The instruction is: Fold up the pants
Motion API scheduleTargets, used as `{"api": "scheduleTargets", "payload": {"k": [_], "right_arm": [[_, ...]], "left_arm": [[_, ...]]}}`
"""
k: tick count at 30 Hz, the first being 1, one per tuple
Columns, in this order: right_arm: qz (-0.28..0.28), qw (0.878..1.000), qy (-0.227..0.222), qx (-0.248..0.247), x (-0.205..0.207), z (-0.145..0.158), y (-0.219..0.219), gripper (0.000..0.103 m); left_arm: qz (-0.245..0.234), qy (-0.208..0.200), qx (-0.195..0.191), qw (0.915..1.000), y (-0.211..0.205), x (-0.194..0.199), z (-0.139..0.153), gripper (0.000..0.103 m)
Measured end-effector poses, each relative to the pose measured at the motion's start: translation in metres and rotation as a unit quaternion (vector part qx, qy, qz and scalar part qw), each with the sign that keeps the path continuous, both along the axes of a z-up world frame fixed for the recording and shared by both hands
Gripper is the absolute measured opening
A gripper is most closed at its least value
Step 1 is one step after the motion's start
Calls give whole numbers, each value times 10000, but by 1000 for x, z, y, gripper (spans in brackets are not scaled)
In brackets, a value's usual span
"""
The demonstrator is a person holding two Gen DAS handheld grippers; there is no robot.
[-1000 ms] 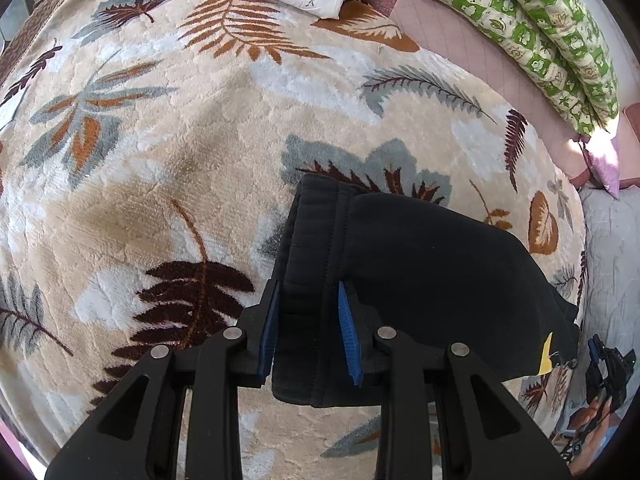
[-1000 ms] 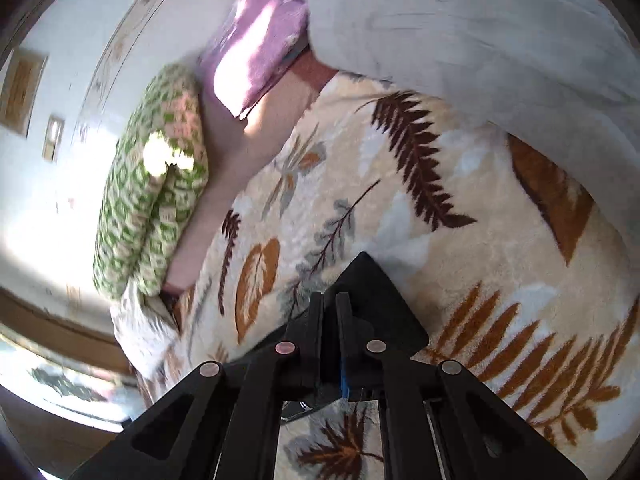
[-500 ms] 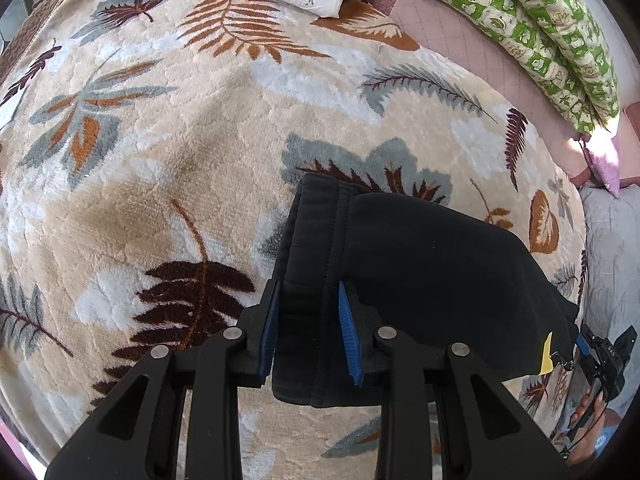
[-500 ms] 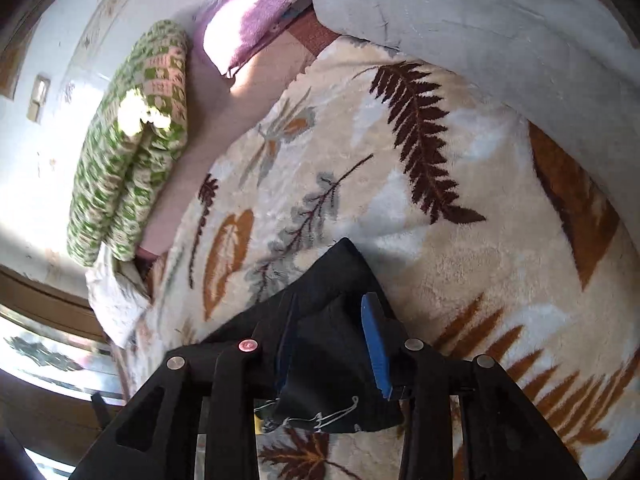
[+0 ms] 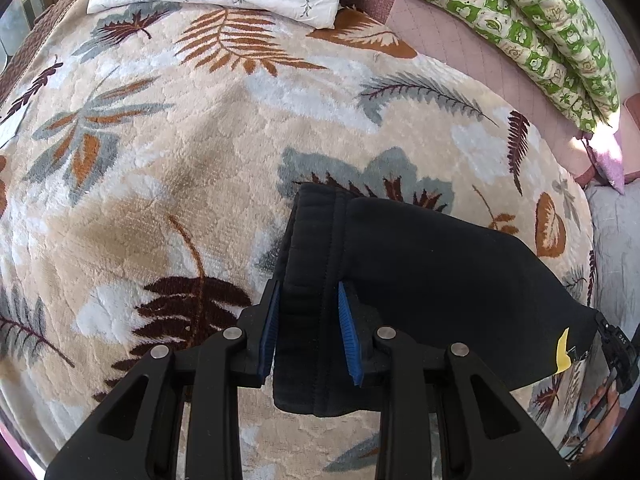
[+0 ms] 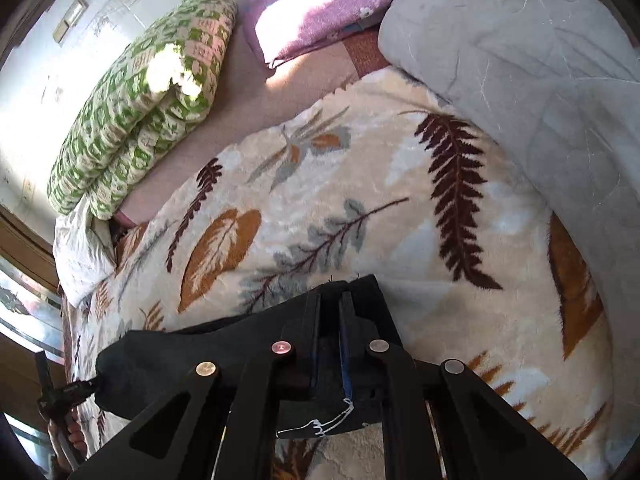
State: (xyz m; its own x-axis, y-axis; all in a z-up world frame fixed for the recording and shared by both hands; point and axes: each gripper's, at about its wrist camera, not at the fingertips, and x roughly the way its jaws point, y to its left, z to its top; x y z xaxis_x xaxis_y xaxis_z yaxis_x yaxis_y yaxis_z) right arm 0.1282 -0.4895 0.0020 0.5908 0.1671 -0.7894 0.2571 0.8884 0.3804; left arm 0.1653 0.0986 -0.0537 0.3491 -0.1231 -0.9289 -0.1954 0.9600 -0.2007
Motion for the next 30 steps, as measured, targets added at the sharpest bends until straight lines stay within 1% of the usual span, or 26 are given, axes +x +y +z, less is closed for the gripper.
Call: {"api": "scheduleTargets", "payload": {"k": [4, 7, 9, 10, 11, 13, 16, 18, 20, 22, 23, 26, 27, 30], "right_arm": [[-207, 9997, 112, -1, 10, -22, -3, 8], [-326, 9992, 225, 25, 13, -40, -4, 8], [-354, 9991, 233, -60, 13, -43, -4, 11], [-363, 9991, 237, -27, 11, -42, -5, 20], [-369, 9990, 268, 22, 11, -41, -7, 22], [-506, 9985, 201, 10, 2, -30, -11, 22], [-545, 9984, 15, 168, -18, -9, -18, 22], [-441, 9986, -16, 279, -32, 3, -18, 23], [-357, 9989, -25, 316, -46, 12, -16, 25], [-258, 9987, -16, 430, -59, 16, -13, 28], [-228, 9986, 5, 483, -65, 17, -11, 30], [-146, 9977, 90, 659, -79, 16, -5, 30], [-79, 9971, 124, 741, -82, 15, -2, 30], [230, 9948, 171, 976, -75, 17, 15, 30]], "left_arm": [[-74, -27, 133, 9999, -2, 2, -4, 27], [-87, -15, 145, 9999, -2, 2, -3, 27], [-91, -18, 124, 9999, -1, 0, -1, 27], [-99, -7, 130, 9999, 0, -2, 1, 27], [-115, 16, 82, 9999, 1, -4, 2, 27], [-120, 20, 1, 9999, 5, -9, 7, 27], [-76, 54, -336, 9994, 15, -17, 15, 28], [47, 19, -541, 9985, 22, -22, 22, 28], [215, 9, -702, 9973, 30, -26, 27, 33], [445, 32, -647, 9969, 37, -26, 31, 34], [525, 34, -706, 9961, 42, -27, 34, 34], [577, 98, -1069, 9925, 46, -28, 43, 34], [516, 96, -1089, 9927, 42, -28, 46, 34], [309, 94, -861, 9958, 28, -21, 53, 34]]}}
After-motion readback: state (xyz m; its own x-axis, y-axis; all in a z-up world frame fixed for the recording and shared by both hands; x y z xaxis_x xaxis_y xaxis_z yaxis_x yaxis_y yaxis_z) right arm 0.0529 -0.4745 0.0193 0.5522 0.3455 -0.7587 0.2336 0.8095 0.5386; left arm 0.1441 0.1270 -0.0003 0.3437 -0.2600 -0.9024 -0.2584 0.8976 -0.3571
